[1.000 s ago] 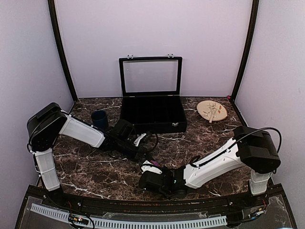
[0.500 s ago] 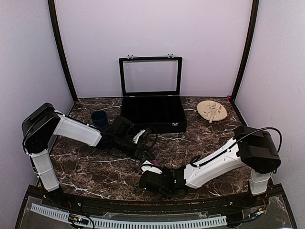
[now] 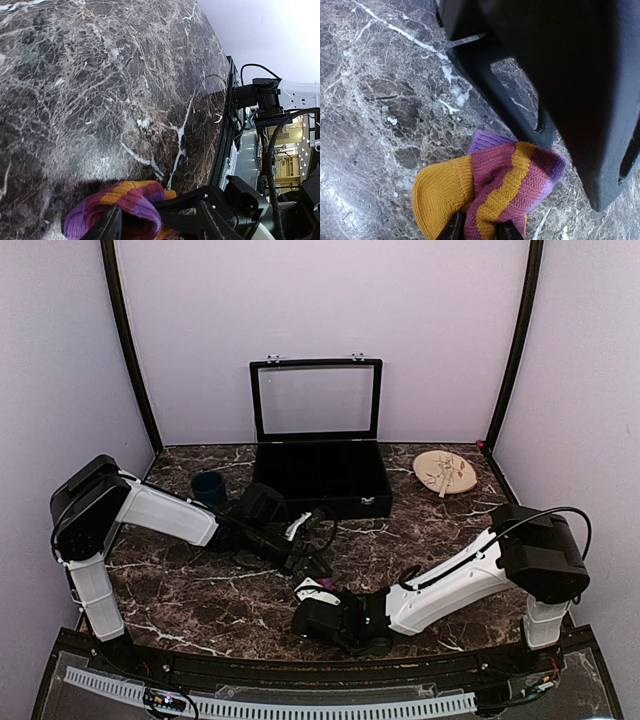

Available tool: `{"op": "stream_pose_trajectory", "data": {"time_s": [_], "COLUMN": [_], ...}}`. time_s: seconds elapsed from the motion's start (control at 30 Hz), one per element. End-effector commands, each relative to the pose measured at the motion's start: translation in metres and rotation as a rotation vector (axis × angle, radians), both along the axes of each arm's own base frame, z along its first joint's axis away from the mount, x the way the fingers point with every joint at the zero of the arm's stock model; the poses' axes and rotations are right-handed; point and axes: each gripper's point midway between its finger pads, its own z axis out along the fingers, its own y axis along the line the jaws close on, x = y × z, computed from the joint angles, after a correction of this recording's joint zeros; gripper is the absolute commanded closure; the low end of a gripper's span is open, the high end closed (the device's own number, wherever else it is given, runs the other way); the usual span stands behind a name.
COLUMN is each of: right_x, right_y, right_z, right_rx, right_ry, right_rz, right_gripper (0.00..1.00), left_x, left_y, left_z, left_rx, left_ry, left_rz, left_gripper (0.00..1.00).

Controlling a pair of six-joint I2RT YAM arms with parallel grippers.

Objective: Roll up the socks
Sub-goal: Roll the sock at the center of the board.

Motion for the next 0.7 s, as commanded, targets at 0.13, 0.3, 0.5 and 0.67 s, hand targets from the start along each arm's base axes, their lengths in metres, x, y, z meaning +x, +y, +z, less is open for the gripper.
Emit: {"op": "stream_pose_trajectory", "data": {"time_s": [0.13, 0.3, 0.5, 0.67], "right_x": [-0.038, -0.039, -0.039, -0.039], "right_y": [-0.029, -0.029, -0.032, -0.031], "right_z": [-0.061, -0.060, -0.063, -0.063], "right_rx": [-0.200, -0.205, -0.220, -0.220], "right_ry": [0.184, 0.179, 0.180, 0.179], "right_rz": [0.104, 0.108, 0.102, 0.100], "right_gripper": [0.74, 0.73, 0.73, 0.73], "left_x": [-0.009, -0.010, -0.019, -0.025], "left_y": [-0.006, -0.004, -0.001, 0.003], "left_z": [-0.008, -0.021, -0.024, -0.030], "left_rx": [0.058, 0.113, 0.113, 0.108], "left_ry": [-0.007, -0.024, -0.006, 0.004], "left_rz": [-0.051, -0.045, -0.065, -0.063], "left_gripper": [0.54, 0.59, 0.89, 1.00]}}
